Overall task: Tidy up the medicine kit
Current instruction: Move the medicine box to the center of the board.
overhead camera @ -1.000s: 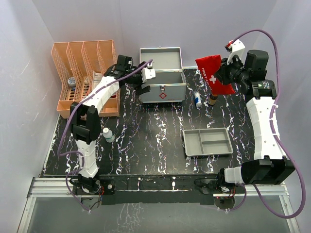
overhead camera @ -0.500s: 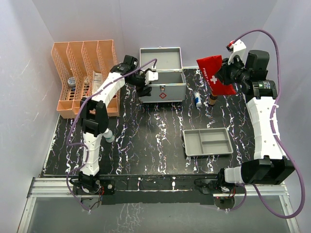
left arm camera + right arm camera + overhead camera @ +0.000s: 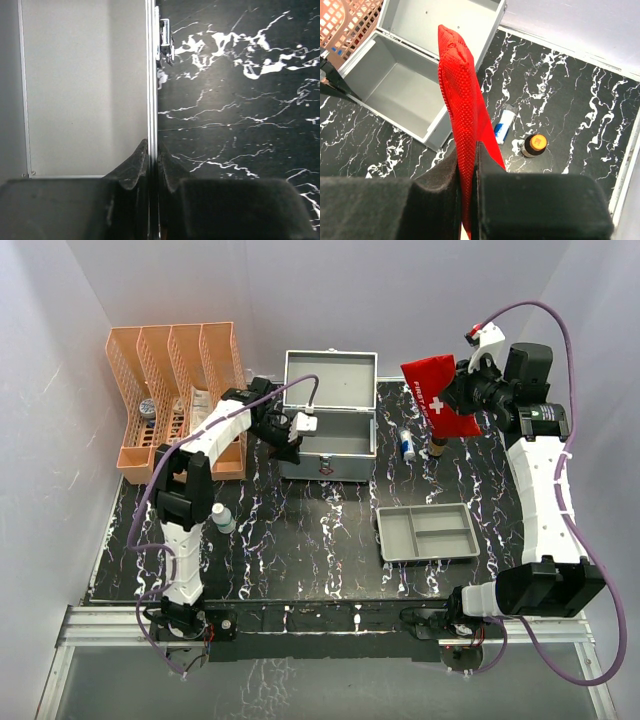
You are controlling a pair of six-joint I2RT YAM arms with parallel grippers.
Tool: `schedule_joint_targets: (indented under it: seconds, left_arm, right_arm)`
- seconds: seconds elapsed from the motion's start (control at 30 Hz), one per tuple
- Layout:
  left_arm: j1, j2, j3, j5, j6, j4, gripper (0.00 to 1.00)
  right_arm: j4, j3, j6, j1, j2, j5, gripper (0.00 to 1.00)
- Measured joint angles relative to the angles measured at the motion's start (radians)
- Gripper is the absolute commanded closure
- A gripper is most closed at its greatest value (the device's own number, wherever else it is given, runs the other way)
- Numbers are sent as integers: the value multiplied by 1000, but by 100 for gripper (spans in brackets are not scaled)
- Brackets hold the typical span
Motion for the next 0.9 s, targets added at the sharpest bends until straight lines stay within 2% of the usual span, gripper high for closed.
schedule_joint_targets:
  seconds: [0.2, 0.67, 0.7, 0.73, 0.8, 0.9]
  left_arm:
    - [-20, -54, -62, 8, -18, -18, 100]
    - [-100, -265, -340, 3, -195, 116, 100]
    - [-102, -274, -351, 2, -204, 126, 97]
    - [-104, -280, -360, 0, -212, 135, 89]
    - [-106, -284, -368, -1, -227, 147, 59]
    - [-106, -284, -370, 3, -246, 172, 22]
  right_arm:
    - [-1, 10, 9, 0, 22, -40, 100]
    - [-36, 14, 11, 53, 39, -61, 100]
    - [-37, 14, 11, 55, 39, -61, 100]
    - [-37, 14, 11, 55, 40, -61, 100]
    - [-39, 16, 11, 56, 45, -60, 100]
    - [-43, 27, 10, 61, 56, -60, 100]
